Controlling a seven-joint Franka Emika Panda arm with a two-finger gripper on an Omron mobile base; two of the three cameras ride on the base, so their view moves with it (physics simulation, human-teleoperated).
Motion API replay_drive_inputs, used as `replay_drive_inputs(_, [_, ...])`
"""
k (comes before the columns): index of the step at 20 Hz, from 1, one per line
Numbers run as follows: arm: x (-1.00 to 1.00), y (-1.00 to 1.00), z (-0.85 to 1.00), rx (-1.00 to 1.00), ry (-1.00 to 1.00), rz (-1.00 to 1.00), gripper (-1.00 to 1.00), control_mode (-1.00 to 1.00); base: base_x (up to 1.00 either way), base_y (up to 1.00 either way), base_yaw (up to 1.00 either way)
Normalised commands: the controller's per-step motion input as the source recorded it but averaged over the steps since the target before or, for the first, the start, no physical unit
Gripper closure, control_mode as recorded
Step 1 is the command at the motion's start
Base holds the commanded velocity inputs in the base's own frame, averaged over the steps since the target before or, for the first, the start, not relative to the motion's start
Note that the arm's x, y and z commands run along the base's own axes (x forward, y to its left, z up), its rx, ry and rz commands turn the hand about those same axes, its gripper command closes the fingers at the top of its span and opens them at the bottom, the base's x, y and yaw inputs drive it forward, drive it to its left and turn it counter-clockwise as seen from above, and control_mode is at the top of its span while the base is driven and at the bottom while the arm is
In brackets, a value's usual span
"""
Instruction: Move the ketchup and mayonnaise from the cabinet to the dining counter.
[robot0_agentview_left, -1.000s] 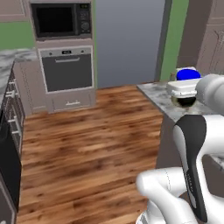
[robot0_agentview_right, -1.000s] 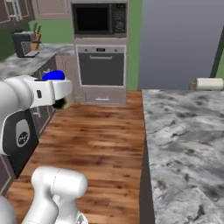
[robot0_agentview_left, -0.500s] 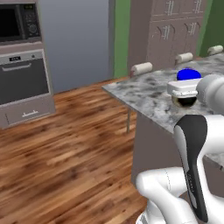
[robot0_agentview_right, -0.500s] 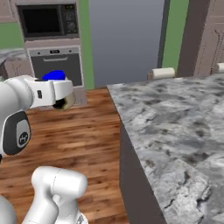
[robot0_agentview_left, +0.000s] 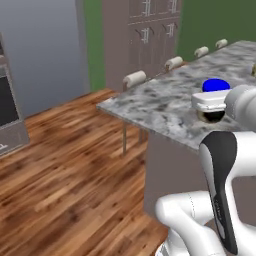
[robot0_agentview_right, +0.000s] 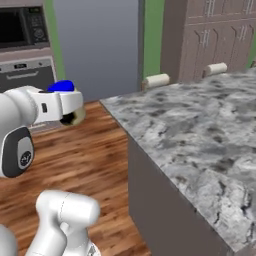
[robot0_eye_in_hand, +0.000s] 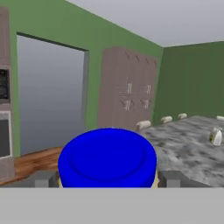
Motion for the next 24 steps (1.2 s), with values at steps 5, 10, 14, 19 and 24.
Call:
replay_drive_inputs(5, [0.00, 0.00, 0.00, 0.00, 0.00, 0.00, 1.00, 1.00, 0.25, 0.58, -0.44])
replay_drive_inputs(10, [0.00, 0.00, 0.00, 0.00, 0.00, 0.00, 1.00, 1.00, 0.19, 0.42, -0.43])
replay_drive_inputs(14, [0.00, 0.00, 0.00, 0.00, 0.00, 0.00, 1.00, 1.00, 0.28, 0.54, -0.35])
replay_drive_inputs(19, [0.00, 0.00, 0.00, 0.00, 0.00, 0.00, 1.00, 1.00, 0.34, 0.59, -0.29])
replay_drive_inputs(24, [0.00, 0.00, 0.00, 0.00, 0.00, 0.00, 1.00, 1.00, 0.34, 0.50, -0.27])
